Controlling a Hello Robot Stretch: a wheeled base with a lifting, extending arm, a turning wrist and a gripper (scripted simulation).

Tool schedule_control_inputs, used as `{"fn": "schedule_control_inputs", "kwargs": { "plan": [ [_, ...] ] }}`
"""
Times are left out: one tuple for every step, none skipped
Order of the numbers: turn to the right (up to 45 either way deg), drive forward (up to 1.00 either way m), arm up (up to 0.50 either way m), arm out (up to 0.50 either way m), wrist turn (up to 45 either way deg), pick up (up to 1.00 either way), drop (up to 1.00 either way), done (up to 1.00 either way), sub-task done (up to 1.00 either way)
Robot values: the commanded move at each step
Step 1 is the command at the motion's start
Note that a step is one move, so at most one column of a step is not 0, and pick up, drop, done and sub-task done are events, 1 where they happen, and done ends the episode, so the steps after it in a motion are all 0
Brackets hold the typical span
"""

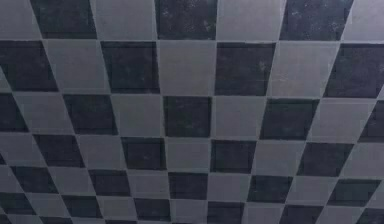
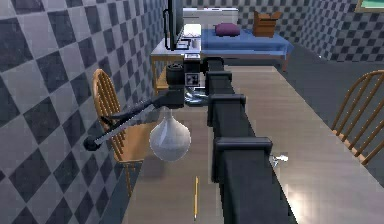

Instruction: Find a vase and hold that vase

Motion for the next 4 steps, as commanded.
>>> {"fn": "schedule_control_inputs", "kwargs": {
  "plan": [
    [0.0,0.0,0.0,0.0,45.0,0.0,0.0,0.0,0.0],
    [0.0,0.0,0.0,0.0,33.0,0.0,0.0,0.0,0.0],
    [0.0,0.0,-0.24,0.0,0.0,0.0,0.0,0.0,0.0],
    [0.0,0.0,0.0,0.0,0.0,1.0,0.0,0.0,0.0]
  ]
}}
